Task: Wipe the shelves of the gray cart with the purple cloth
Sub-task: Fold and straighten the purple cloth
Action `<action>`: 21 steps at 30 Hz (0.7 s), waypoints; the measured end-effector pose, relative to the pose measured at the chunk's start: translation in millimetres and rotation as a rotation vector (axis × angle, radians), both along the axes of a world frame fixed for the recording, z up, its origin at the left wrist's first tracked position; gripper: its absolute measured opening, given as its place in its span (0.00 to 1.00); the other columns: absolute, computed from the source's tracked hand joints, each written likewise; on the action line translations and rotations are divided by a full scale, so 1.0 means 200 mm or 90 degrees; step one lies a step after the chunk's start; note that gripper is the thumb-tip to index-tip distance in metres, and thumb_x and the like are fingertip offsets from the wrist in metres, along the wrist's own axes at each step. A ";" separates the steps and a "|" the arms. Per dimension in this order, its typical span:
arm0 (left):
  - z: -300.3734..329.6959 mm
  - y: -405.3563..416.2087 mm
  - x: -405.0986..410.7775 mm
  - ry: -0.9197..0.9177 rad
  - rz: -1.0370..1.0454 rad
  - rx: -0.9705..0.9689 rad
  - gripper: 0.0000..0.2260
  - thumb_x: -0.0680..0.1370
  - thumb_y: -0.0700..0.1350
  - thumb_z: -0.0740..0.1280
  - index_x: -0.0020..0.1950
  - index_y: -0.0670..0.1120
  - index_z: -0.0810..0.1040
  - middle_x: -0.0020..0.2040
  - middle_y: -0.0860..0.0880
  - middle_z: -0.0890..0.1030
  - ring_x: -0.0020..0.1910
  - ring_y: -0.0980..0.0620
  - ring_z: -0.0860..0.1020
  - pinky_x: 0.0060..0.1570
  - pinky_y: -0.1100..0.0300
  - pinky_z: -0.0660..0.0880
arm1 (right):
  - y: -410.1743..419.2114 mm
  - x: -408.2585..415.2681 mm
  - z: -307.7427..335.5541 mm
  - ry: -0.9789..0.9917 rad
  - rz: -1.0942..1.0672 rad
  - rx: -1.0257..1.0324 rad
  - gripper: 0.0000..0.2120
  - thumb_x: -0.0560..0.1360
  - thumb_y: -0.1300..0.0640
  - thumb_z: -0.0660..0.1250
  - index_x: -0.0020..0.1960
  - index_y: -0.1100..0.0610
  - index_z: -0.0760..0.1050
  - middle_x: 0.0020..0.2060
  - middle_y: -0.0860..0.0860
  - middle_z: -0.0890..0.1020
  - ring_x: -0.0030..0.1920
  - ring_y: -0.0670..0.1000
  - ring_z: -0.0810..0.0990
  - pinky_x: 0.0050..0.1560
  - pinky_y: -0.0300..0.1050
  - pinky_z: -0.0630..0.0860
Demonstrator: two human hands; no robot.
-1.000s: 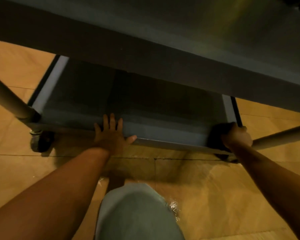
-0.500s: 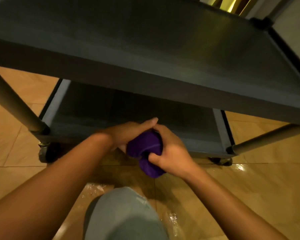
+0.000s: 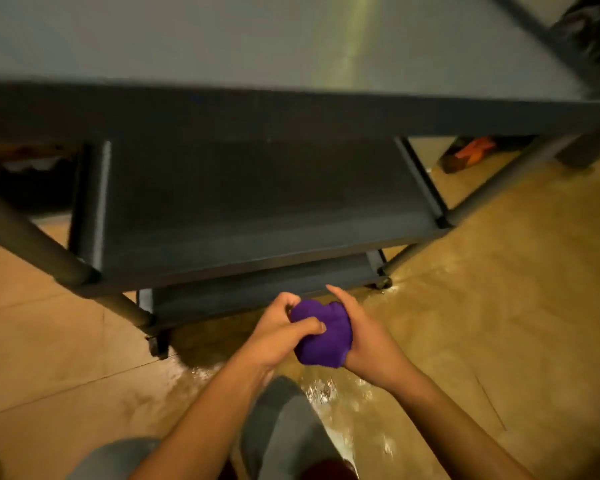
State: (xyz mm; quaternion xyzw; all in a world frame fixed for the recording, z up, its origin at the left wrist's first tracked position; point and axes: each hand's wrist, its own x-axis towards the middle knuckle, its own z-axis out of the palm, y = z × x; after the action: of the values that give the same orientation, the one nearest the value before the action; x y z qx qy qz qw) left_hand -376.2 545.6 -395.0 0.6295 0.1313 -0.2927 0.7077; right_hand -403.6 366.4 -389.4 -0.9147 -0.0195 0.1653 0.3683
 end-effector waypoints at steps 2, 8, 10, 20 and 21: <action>0.40 0.01 -0.07 -0.014 -0.012 0.015 0.18 0.60 0.41 0.74 0.47 0.43 0.73 0.44 0.44 0.79 0.43 0.50 0.78 0.45 0.52 0.77 | -0.04 -0.08 0.31 0.032 -0.064 0.001 0.41 0.64 0.38 0.74 0.73 0.41 0.63 0.55 0.42 0.82 0.51 0.44 0.83 0.49 0.40 0.80; 1.27 0.02 -0.28 -0.006 -0.034 0.011 0.26 0.65 0.37 0.75 0.60 0.56 0.78 0.60 0.46 0.78 0.56 0.46 0.81 0.54 0.44 0.82 | -0.11 -0.29 1.12 0.013 -0.155 0.035 0.21 0.61 0.47 0.78 0.48 0.46 0.71 0.39 0.45 0.82 0.39 0.42 0.81 0.36 0.46 0.78; 1.47 0.00 -0.30 -0.003 -0.067 0.005 0.22 0.68 0.41 0.78 0.58 0.57 0.81 0.60 0.46 0.80 0.57 0.45 0.82 0.51 0.46 0.83 | -0.17 -0.35 1.37 0.020 -0.158 0.092 0.22 0.61 0.52 0.79 0.48 0.45 0.70 0.40 0.45 0.82 0.40 0.44 0.81 0.38 0.46 0.79; 2.11 -0.32 -0.32 -0.245 -0.225 0.205 0.11 0.75 0.61 0.68 0.56 0.62 0.77 0.52 0.53 0.83 0.50 0.58 0.83 0.40 0.66 0.80 | -0.60 -0.50 2.06 0.067 -0.171 0.485 0.24 0.61 0.58 0.81 0.54 0.46 0.79 0.51 0.52 0.86 0.49 0.54 0.86 0.46 0.49 0.83; 2.15 -0.36 -0.32 -0.276 -0.247 0.228 0.13 0.77 0.60 0.66 0.61 0.63 0.74 0.57 0.55 0.80 0.53 0.59 0.82 0.43 0.65 0.80 | -0.64 -0.49 2.10 0.052 -0.173 0.502 0.25 0.61 0.57 0.81 0.55 0.46 0.79 0.51 0.52 0.86 0.49 0.54 0.86 0.45 0.48 0.83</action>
State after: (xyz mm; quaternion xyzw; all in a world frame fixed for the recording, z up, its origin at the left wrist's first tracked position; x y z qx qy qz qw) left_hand -439.4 473.7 34.6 0.8045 -0.0949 -0.2535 0.5287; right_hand -501.7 237.5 30.7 -0.6904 0.0542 0.1313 0.7093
